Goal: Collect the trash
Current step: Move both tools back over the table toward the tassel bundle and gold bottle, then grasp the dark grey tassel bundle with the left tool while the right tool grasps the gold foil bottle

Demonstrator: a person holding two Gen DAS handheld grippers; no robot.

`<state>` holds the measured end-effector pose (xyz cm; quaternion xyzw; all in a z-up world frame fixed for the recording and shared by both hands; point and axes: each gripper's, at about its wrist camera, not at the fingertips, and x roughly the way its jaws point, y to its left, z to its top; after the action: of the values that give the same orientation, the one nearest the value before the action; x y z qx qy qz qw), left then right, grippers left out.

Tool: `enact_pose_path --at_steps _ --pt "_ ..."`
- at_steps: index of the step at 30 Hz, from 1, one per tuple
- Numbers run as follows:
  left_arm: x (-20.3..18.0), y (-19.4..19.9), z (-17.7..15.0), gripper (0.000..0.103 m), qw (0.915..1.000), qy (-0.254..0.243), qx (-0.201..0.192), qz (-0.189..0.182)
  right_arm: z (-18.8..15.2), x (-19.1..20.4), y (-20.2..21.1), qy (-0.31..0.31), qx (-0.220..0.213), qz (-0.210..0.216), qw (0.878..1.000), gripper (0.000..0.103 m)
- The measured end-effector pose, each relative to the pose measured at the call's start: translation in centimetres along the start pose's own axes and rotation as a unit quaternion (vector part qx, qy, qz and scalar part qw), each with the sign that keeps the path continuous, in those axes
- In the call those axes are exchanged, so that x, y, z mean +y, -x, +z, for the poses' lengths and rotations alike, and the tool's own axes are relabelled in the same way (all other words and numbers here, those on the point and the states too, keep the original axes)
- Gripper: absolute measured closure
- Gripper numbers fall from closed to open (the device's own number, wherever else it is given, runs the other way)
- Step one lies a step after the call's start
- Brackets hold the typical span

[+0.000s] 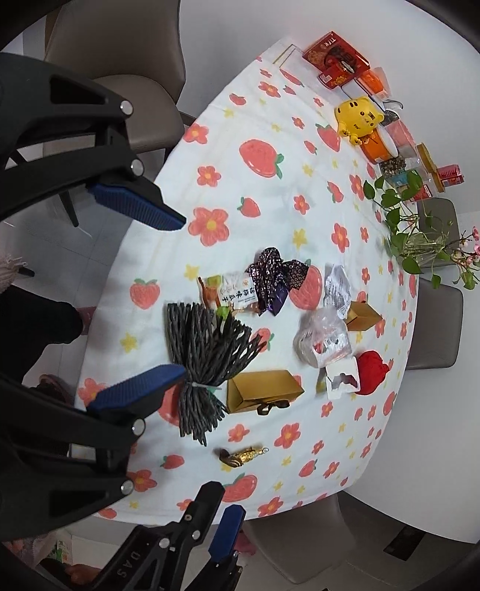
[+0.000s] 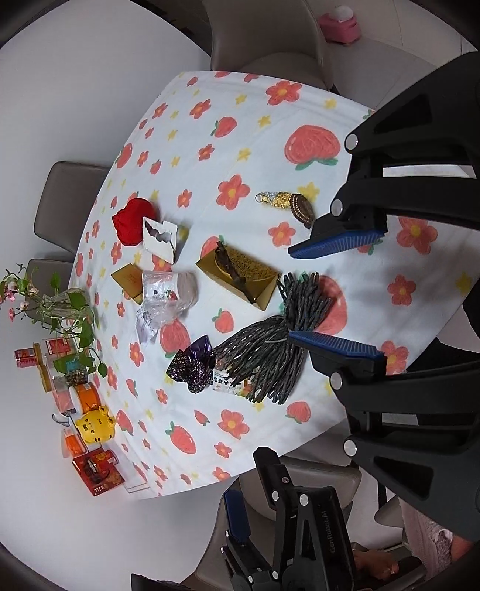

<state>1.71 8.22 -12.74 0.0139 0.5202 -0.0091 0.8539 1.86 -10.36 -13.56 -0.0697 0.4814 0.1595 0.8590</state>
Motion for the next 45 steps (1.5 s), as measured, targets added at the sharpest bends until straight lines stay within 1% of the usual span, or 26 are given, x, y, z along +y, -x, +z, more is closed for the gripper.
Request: enact_pose_path --at_steps 6,9,15,18,24,32,35,36,37,38,39,40,41,42,43,44,45 --pt "0.0 -1.5 0.0 0.028 0.9997 -0.001 0.016 -0.017 0.0 -0.6 -0.9 -0.013 0.017 -0.013 1.000 0.064" --pt "-1.0 -2.4 -0.1 0.028 0.9993 -0.003 0.027 -0.026 -0.4 -1.4 -1.4 -0.018 0.026 -0.013 0.999 0.064" --pt "-3.0 -4.1 -0.1 0.028 0.9984 -0.007 0.045 -0.033 -0.8 -3.2 -2.6 -0.027 0.035 -0.014 0.999 0.064" --pt "-3.8 -4.9 0.2 0.028 0.9984 -0.011 0.048 -0.026 -1.0 -4.3 -3.5 -0.030 0.041 -0.020 0.999 0.064" --pt "-4.4 -7.5 0.8 0.028 0.9981 -0.003 0.056 -0.023 -1.2 -6.1 -5.8 -0.036 0.051 -0.019 0.998 0.064" --pt "-5.2 -12.0 1.3 0.028 0.9974 -0.001 0.070 -0.020 -0.8 -8.2 -10.6 -0.032 0.055 -0.038 0.997 0.064" --pt "-5.6 -13.3 1.4 0.033 0.9973 -0.003 0.071 -0.021 -0.9 -9.1 -12.6 -0.039 0.064 -0.041 0.996 0.064" --pt "-5.8 -13.7 1.5 0.039 0.9972 -0.005 0.072 -0.022 -0.9 -9.3 -13.1 -0.040 0.067 -0.042 0.996 0.064" --pt "-5.9 -14.0 1.5 0.041 0.9970 -0.007 0.073 -0.024 -1.1 -9.4 -13.5 -0.040 0.070 -0.043 0.996 0.064" --pt "-6.0 -14.1 1.5 0.045 0.9971 -0.008 0.070 -0.026 -1.1 -9.4 -13.8 -0.037 0.070 -0.047 0.996 0.064" --pt "-6.1 -14.1 1.6 0.051 0.9973 -0.010 0.067 -0.027 -1.2 -9.3 -13.8 -0.033 0.068 -0.049 0.996 0.068" --pt "-6.3 -14.1 1.6 0.059 0.9973 -0.012 0.066 -0.030 -1.2 -9.2 -13.7 -0.027 0.067 -0.052 0.996 0.077" --pt "-6.4 -14.0 1.6 0.062 0.9971 -0.013 0.066 -0.035 -1.3 -9.1 -13.7 -0.021 0.067 -0.055 0.996 0.084" --pt "-6.6 -13.9 1.6 0.070 0.9970 -0.015 0.066 -0.037 -1.3 -9.1 -13.6 -0.019 0.066 -0.055 0.996 0.092" --pt "-6.9 -13.8 1.5 0.077 0.9968 -0.018 0.067 -0.040 -1.2 -9.2 -13.5 -0.023 0.067 -0.049 0.996 0.093" --pt "-7.1 -13.7 1.5 0.080 0.9968 -0.020 0.066 -0.040 -1.2 -9.3 -13.4 -0.029 0.068 -0.042 0.996 0.094" --pt "-7.2 -13.6 1.5 0.085 0.9969 -0.022 0.064 -0.039 -1.2 -9.4 -13.3 -0.032 0.067 -0.041 0.996 0.096"
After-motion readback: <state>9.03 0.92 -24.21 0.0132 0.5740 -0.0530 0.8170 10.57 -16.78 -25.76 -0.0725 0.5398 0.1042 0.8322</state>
